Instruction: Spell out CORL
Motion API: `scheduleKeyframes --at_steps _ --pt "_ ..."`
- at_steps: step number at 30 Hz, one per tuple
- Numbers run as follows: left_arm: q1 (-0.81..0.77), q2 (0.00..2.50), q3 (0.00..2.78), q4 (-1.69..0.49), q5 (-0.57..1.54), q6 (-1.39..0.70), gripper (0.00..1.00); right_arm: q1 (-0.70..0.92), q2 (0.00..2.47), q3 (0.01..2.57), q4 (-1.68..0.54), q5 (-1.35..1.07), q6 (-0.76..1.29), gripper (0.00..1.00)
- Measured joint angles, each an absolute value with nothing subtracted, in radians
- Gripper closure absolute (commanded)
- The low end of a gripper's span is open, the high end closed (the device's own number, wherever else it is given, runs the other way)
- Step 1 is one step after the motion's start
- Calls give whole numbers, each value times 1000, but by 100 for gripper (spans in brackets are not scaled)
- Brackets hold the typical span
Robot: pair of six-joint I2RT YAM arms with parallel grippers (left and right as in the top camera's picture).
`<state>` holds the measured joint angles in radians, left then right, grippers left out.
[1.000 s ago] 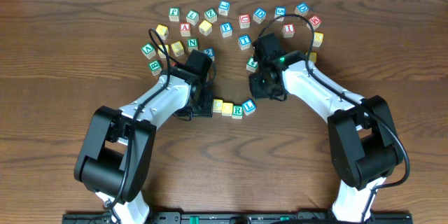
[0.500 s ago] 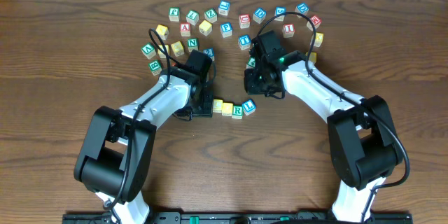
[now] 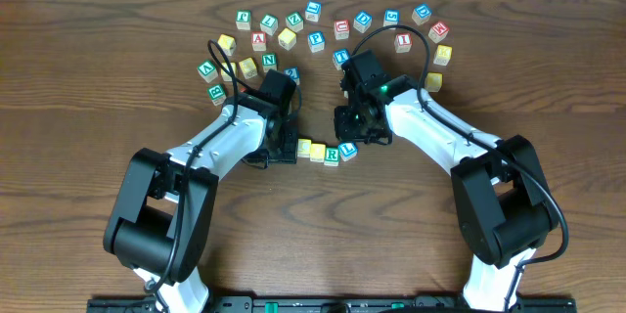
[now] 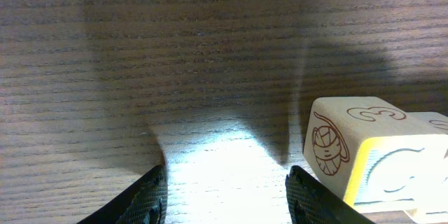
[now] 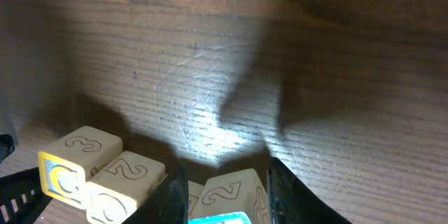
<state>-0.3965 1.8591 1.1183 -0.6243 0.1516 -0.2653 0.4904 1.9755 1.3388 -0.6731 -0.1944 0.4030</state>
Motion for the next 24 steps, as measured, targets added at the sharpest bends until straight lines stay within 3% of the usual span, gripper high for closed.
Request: scheduleKeyframes --at_steps 24 --pt "-397 1859 1118 -624 152 -266 46 490 1975 1338 -748 -178 414 70"
